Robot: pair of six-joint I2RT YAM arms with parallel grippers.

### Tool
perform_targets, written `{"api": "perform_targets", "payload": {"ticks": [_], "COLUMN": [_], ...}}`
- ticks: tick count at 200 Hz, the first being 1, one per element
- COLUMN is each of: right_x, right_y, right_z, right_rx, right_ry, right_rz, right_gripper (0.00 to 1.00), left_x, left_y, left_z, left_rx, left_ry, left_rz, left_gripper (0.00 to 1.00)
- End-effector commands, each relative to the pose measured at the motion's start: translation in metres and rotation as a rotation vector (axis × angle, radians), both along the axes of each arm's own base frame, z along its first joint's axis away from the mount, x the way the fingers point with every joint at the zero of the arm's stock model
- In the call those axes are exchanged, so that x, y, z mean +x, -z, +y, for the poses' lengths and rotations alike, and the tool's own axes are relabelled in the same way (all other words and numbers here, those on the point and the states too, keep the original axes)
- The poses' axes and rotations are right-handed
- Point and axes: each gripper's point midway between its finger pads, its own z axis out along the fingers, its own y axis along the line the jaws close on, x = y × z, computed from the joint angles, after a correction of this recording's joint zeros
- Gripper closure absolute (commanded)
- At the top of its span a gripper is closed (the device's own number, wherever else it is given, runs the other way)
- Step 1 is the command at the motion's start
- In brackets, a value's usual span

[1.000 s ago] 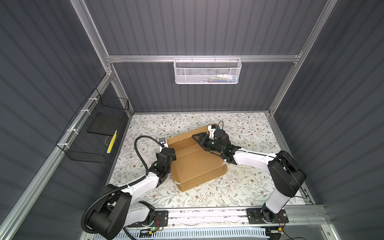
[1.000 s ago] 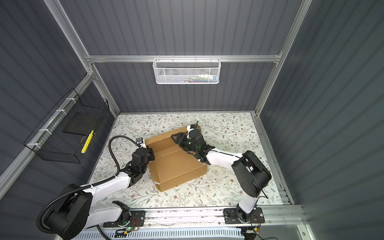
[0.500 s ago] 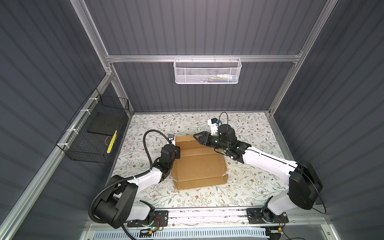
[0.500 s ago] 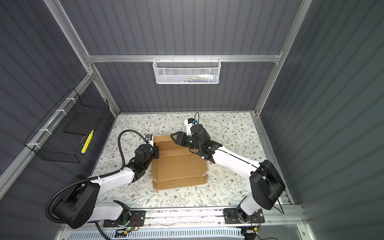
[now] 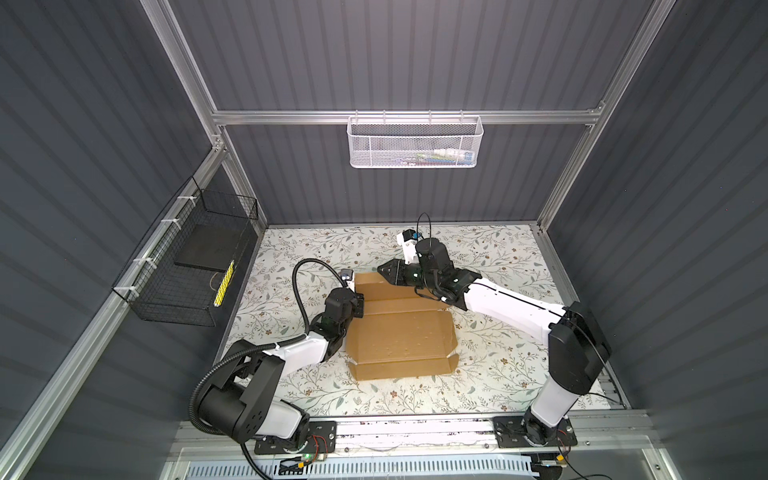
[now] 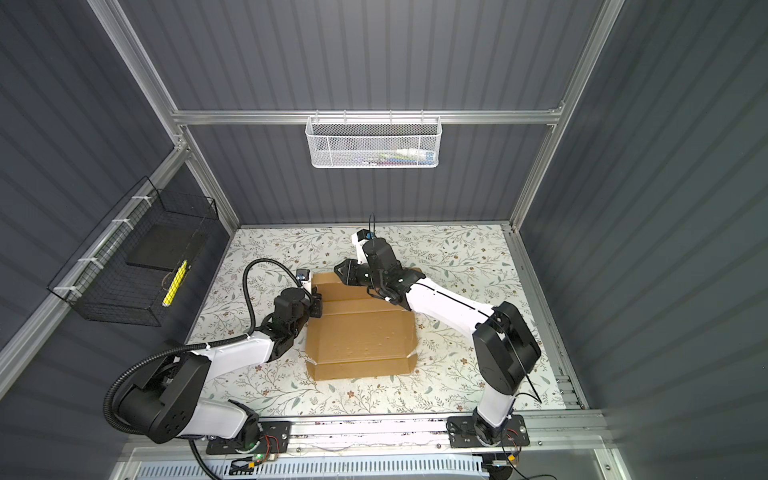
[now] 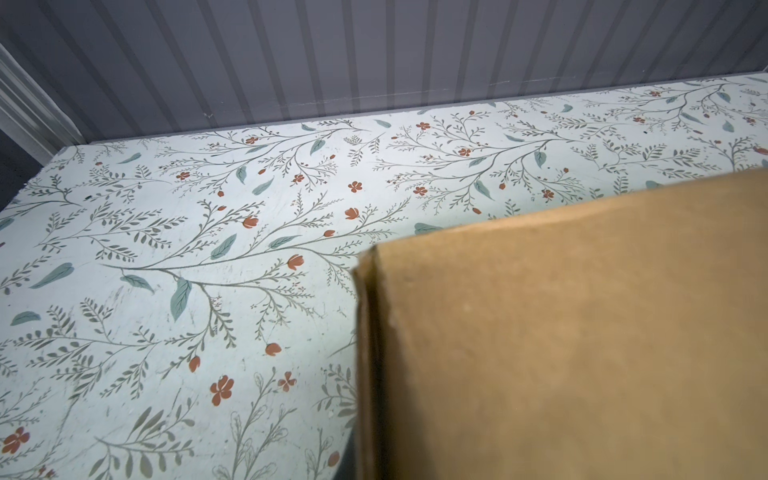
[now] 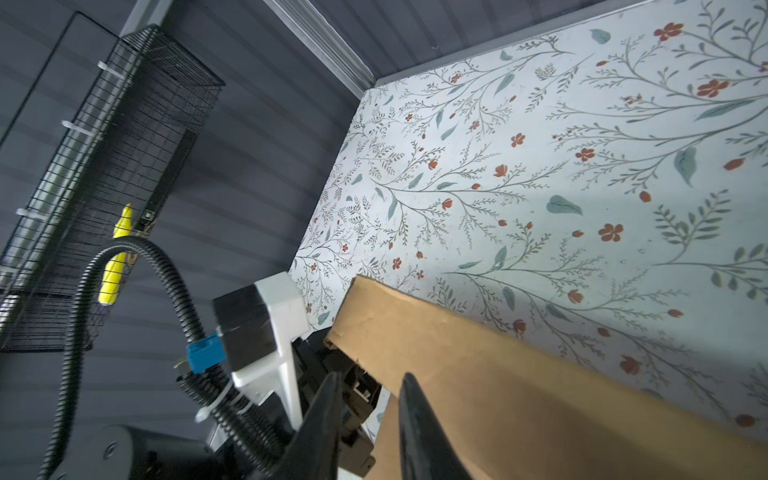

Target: Fold the paper box

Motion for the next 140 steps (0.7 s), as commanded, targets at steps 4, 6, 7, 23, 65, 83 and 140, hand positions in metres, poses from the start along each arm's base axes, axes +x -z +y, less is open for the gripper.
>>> {"api": "perform_targets", "payload": {"ticks": [4, 6, 7, 23, 65, 83, 140], "right_x": [0.006, 0.006, 0.006, 0.008, 0.014, 0.015, 0.018], "right_y": [0.007, 0.008, 0.008, 0.012, 0.031, 0.035, 0.049], "right_z": [0.003, 0.003, 0.003, 0.005, 0.005, 0.005, 0.002], "right_rx": [-0.035, -0.038, -0.038, -0.047, -0.065, -0.061, -0.07], "right_ry": [-0.006, -0.006, -0.006, -0.005, 0.004, 0.01, 0.021], "right_rz": [-0.008, -0.006, -0.006, -0.002, 0.027, 0.038, 0.063], "right_gripper": [0.75, 0.75, 0.75, 0.76, 0.77, 0.77, 0.78], "left_x": [0.005, 0.005, 0.005, 0.005, 0.006, 0.007, 0.009], "left_y": [-0.009, -0.009, -0.009, -0.009, -0.007, -0.004, 0.001], "left_z": [-0.005, -0.005, -0.005, -0.004, -0.003, -0.003, -0.005], "left_rx": [0.003, 0.002, 0.002, -0.001, 0.004, 0.005, -0.007], "left_ry": [0.02, 0.019, 0.019, 0.011, 0.002, 0.001, -0.005], "left_rz": [-0.025, -0.026, -0.026, -0.026, -0.018, -0.01, 0.006], "left_gripper": [1.0, 1.0, 1.0, 1.0, 1.0, 1.0, 0.96]}}
